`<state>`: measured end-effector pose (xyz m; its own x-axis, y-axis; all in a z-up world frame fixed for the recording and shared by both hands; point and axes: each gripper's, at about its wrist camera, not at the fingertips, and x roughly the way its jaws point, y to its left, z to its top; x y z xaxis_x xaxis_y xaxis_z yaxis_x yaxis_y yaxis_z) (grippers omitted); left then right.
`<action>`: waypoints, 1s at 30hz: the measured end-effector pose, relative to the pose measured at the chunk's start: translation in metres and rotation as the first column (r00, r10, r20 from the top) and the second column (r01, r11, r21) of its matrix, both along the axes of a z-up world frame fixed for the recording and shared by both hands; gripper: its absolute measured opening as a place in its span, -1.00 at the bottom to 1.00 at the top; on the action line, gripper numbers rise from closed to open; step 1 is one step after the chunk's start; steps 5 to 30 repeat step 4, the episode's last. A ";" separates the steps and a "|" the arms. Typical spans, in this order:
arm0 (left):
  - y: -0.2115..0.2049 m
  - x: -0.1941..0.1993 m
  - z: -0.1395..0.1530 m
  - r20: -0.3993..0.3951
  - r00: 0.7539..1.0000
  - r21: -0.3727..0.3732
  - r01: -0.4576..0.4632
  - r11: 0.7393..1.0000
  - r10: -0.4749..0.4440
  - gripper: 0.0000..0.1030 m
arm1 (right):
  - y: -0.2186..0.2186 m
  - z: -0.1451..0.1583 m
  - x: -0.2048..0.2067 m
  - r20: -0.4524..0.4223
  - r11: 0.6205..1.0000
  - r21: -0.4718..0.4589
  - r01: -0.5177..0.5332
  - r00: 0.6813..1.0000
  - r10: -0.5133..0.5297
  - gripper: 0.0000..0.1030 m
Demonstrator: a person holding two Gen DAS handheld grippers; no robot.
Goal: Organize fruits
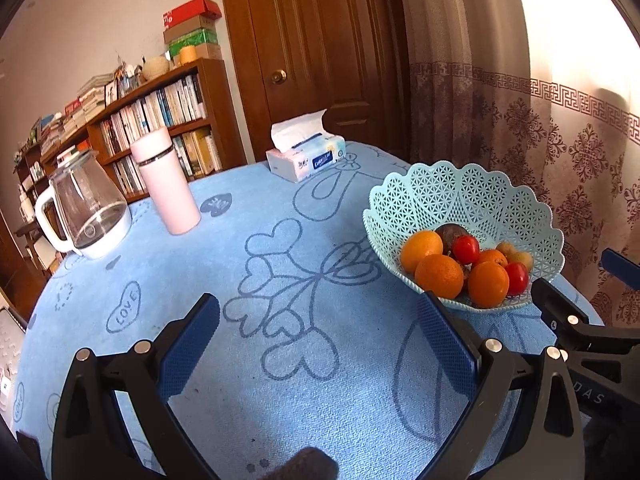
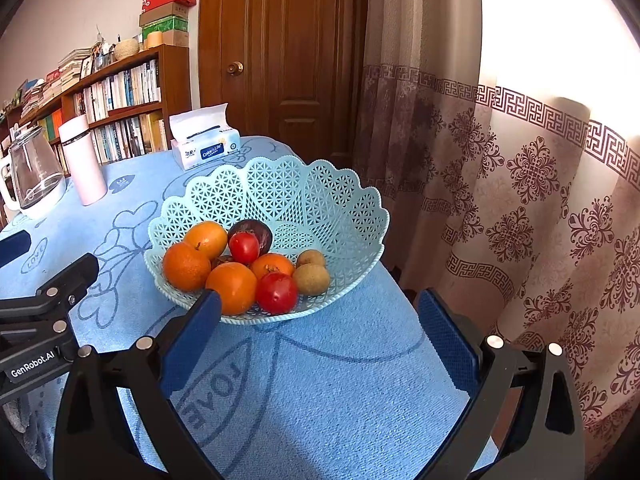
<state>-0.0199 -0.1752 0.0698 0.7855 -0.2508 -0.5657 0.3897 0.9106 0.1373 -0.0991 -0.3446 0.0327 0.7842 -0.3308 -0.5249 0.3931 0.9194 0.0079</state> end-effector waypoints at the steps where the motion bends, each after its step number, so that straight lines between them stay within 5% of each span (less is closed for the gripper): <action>1: 0.004 0.002 -0.002 -0.022 1.000 -0.003 -0.010 1.000 0.010 0.90 | 0.000 0.000 0.000 -0.004 1.000 0.009 -0.004 1.000 0.004 0.94; 4: 0.019 0.007 -0.011 -0.073 0.996 0.000 -0.047 0.999 0.047 0.90 | 0.001 0.000 0.000 -0.015 0.999 0.035 -0.019 1.000 0.019 0.94; 30: 0.019 0.007 -0.011 -0.073 0.996 0.000 -0.047 0.999 0.047 0.90 | 0.001 0.000 0.000 -0.015 0.999 0.035 -0.019 1.000 0.019 0.94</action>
